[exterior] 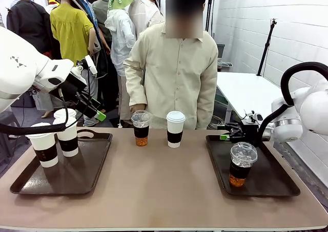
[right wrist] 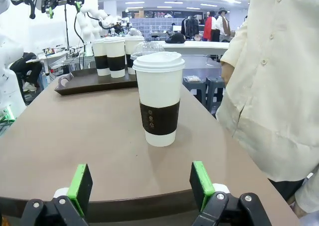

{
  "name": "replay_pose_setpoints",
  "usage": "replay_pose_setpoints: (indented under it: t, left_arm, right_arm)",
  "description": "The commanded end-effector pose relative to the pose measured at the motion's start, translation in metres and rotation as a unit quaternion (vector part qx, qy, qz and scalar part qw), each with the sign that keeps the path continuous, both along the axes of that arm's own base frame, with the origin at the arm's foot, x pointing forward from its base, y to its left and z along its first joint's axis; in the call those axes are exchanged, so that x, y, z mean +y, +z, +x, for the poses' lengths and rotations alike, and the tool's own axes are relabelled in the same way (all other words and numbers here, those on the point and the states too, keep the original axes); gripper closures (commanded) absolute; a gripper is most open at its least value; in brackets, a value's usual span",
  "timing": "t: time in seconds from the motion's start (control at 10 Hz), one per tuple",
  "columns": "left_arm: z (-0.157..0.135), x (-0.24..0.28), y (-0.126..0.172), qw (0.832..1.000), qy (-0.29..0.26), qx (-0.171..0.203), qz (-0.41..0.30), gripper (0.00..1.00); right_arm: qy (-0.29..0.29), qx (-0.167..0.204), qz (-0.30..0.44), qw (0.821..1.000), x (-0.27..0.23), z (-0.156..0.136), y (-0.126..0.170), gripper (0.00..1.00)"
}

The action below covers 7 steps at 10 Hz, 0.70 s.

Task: Distribute the coffee onto the tray.
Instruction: Pick up another iced Americano from the middle of the table and place it on the right Handle tray.

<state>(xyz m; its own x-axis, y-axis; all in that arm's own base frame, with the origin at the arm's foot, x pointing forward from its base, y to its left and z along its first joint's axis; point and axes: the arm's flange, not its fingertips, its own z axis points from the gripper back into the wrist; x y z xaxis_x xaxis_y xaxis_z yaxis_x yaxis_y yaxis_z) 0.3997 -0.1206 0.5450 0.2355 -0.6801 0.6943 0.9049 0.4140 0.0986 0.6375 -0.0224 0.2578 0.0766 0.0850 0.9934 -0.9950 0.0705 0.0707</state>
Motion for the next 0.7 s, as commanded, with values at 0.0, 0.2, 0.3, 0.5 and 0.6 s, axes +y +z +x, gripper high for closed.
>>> replay_pose_setpoints:
  t: [0.0,0.2,0.3,0.5,0.6]
  left_arm:
    - [0.0024,0.0031,-0.0013,1.000,-0.010,-0.002,-0.007,0.00]
    - [0.0024,0.0031,-0.0013,1.000,-0.010,-0.002,-0.007,0.00]
    - [0.0024,0.0031,-0.0013,1.000,-0.010,-0.002,-0.007,0.00]
    - [0.0024,0.0031,-0.0013,1.000,-0.010,-0.002,-0.007,0.00]
    - [0.0024,0.0031,-0.0013,1.000,-0.010,-0.002,-0.007,0.00]
  right_arm:
    - [0.001,0.000,-0.001,1.000,0.0015,0.0003,0.0006,0.00]
    - [0.001,0.000,-0.001,1.000,0.0015,0.0003,0.0006,0.00]
    - [0.001,0.000,-0.001,1.000,0.0015,0.0003,0.0006,0.00]
    - [0.001,0.000,-0.001,1.000,0.0015,0.0003,0.0006,0.00]
    - [0.001,0.000,-0.001,1.000,0.0015,0.0003,0.0006,0.00]
